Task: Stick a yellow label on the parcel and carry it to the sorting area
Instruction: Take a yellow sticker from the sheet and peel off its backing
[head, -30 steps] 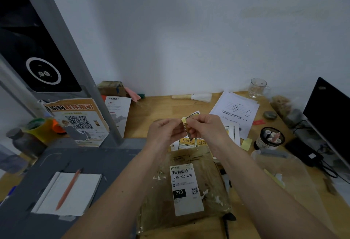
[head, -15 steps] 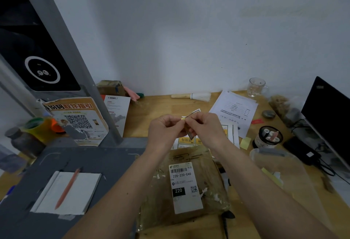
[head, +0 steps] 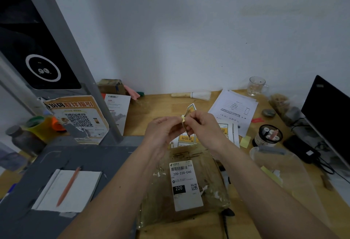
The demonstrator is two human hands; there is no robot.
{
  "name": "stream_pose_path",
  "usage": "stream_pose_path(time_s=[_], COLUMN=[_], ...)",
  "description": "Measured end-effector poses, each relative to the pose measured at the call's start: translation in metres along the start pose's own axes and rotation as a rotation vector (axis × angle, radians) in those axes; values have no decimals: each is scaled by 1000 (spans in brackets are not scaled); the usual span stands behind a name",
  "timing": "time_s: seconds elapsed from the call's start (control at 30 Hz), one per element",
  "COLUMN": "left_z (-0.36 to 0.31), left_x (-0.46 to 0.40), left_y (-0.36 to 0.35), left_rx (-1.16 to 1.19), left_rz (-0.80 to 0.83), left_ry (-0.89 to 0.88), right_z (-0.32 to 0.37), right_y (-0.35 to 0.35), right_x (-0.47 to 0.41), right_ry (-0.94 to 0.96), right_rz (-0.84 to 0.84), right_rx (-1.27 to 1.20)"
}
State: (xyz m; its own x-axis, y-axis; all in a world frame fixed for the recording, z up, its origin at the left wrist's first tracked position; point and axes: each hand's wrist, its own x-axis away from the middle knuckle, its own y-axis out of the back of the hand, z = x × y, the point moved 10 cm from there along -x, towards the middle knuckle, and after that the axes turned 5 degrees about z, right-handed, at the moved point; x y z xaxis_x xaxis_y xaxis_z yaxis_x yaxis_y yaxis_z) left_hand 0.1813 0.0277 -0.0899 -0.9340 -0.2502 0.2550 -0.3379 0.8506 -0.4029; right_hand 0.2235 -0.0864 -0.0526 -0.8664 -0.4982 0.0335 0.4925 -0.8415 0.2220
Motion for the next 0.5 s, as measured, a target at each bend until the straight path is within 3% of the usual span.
stream_pose_path(time_s=[0.5], left_z=[6], left_x=[-4], left_y=[-1], left_rx=[99], left_rz=[28], left_ry=[42], right_z=[-4], right_y=[-2], right_x=[-4], right_ry=[-10], right_rz=[26], right_rx=[-31])
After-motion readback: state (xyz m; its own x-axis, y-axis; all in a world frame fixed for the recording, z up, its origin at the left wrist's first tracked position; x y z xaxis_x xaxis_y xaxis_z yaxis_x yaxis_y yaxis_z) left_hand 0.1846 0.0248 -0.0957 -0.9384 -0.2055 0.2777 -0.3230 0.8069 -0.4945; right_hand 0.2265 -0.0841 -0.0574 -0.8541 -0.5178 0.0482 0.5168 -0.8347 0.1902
